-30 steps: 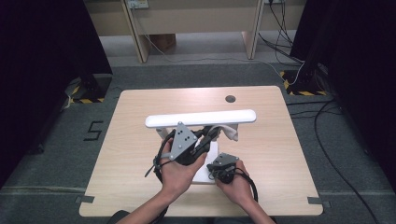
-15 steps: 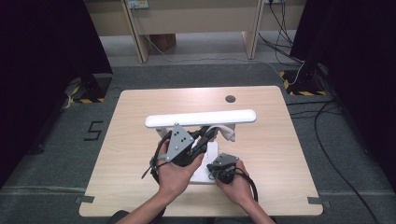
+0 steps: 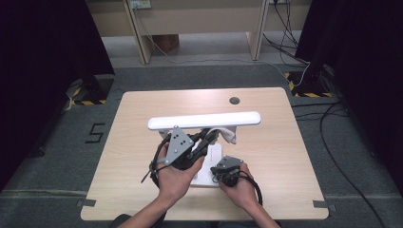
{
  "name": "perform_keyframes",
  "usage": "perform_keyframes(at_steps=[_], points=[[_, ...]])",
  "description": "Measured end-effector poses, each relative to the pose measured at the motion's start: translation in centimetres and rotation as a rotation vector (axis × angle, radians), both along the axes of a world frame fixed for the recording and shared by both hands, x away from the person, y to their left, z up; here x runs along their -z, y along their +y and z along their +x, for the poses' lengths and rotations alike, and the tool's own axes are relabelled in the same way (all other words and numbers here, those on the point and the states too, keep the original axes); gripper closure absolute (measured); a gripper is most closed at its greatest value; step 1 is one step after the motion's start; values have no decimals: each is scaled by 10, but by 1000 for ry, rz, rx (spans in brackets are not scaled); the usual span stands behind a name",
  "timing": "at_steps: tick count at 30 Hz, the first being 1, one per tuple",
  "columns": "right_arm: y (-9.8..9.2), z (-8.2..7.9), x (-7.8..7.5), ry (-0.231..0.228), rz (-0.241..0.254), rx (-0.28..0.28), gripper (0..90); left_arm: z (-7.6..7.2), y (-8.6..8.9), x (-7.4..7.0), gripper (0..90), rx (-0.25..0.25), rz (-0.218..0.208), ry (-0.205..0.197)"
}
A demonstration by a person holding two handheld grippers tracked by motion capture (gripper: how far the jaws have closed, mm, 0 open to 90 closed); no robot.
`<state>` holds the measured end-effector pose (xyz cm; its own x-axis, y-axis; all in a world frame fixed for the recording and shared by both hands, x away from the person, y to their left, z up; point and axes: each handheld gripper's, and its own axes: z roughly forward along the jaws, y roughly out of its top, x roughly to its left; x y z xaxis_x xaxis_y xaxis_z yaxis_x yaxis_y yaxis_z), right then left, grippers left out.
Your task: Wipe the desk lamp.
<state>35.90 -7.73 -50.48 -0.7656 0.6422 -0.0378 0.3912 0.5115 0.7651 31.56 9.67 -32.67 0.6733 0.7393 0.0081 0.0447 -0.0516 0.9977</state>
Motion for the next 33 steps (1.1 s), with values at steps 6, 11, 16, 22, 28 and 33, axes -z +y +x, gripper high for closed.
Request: perform_keyframes(at_steps=[6,11,16,22,28,33], points=[[0,0,0,0,0,0,900,-1,5,0,812,-6,2,0],[0,0,0,0,0,0,900,-3,8,1,812,-12,1,0],[0,0,0,0,1,0,900,-4,11,1,812,-17,-3,1],[0,0,0,1,1,1,900,-6,15,2,811,-22,-4,-3],[0,0,0,2,1,2,900,-6,19,3,812,-32,-8,-2],[0,0,0,2,1,2,900,-8,23,2,812,-40,-8,-2]])
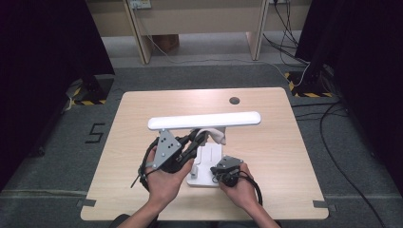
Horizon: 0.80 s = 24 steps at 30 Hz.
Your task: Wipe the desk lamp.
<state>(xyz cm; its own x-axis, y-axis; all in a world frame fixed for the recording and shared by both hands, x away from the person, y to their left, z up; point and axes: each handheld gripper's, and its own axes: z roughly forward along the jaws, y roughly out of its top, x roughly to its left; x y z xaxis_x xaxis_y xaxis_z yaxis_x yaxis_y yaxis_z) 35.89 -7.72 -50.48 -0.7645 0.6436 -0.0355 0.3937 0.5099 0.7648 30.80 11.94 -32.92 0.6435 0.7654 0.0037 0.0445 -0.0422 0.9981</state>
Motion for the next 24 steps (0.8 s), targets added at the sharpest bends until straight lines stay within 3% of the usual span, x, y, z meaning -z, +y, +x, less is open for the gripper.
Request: perform_keyframes(at_steps=[24], points=[[0,0,0,1,-2,0,900,-5,13,2,812,-25,-3,-3]])
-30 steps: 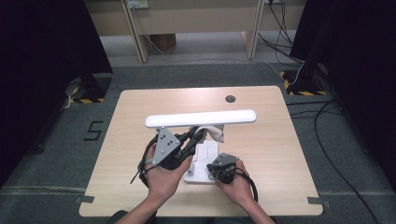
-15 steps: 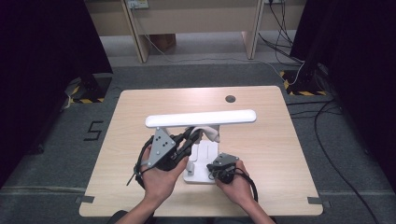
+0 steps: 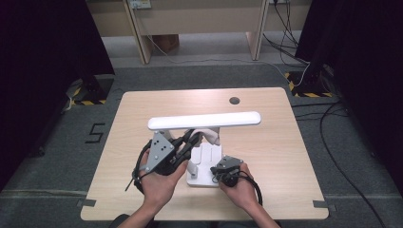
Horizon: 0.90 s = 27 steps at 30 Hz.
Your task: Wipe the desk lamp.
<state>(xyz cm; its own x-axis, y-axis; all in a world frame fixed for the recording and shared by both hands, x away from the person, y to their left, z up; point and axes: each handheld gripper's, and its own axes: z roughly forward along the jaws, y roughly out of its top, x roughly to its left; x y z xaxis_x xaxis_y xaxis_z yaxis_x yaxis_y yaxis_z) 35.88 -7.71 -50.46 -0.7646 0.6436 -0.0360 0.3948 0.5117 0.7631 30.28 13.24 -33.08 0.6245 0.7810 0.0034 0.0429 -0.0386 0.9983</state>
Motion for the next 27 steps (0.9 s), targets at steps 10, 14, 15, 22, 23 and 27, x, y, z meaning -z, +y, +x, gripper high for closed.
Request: perform_keyframes(at_steps=[10,14,15,22,23,27], points=[[0,0,0,-1,0,1,900,-2,7,1,811,-14,-7,1],[0,0,0,-2,-1,1,900,-3,10,1,812,-20,-5,2],[0,0,0,-1,0,1,900,-3,10,1,812,-22,-3,3],[0,0,0,-2,-1,1,900,-5,13,2,811,-27,-11,4],[0,0,0,-2,-1,1,900,-5,14,2,812,-29,-14,3],[0,0,0,-2,0,1,900,-5,18,3,811,-37,-13,5]])
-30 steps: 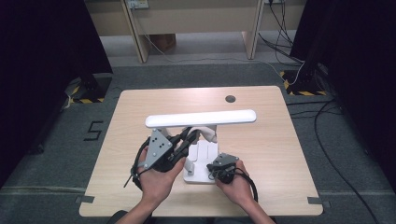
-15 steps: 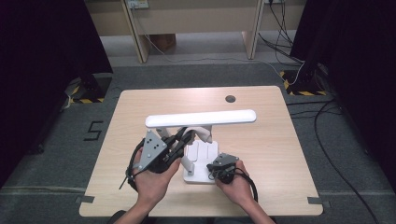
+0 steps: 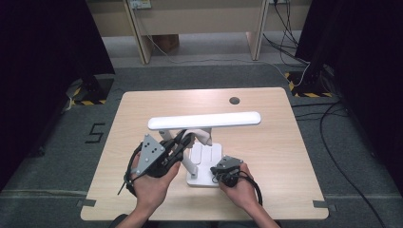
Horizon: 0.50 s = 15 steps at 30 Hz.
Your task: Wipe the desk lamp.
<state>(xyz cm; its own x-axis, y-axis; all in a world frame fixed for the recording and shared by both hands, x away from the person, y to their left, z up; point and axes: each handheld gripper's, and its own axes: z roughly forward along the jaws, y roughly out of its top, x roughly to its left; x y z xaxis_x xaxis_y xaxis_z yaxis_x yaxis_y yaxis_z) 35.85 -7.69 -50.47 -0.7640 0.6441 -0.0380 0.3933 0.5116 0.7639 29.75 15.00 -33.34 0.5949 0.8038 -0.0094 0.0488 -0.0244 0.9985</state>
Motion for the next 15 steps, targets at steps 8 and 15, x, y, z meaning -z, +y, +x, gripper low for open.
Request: perform_keyframes(at_steps=[8,15], points=[[0,0,0,1,-1,0,900,-1,5,1,811,-13,-8,1],[0,0,0,0,-1,-1,900,-3,10,1,812,-22,-14,3]])
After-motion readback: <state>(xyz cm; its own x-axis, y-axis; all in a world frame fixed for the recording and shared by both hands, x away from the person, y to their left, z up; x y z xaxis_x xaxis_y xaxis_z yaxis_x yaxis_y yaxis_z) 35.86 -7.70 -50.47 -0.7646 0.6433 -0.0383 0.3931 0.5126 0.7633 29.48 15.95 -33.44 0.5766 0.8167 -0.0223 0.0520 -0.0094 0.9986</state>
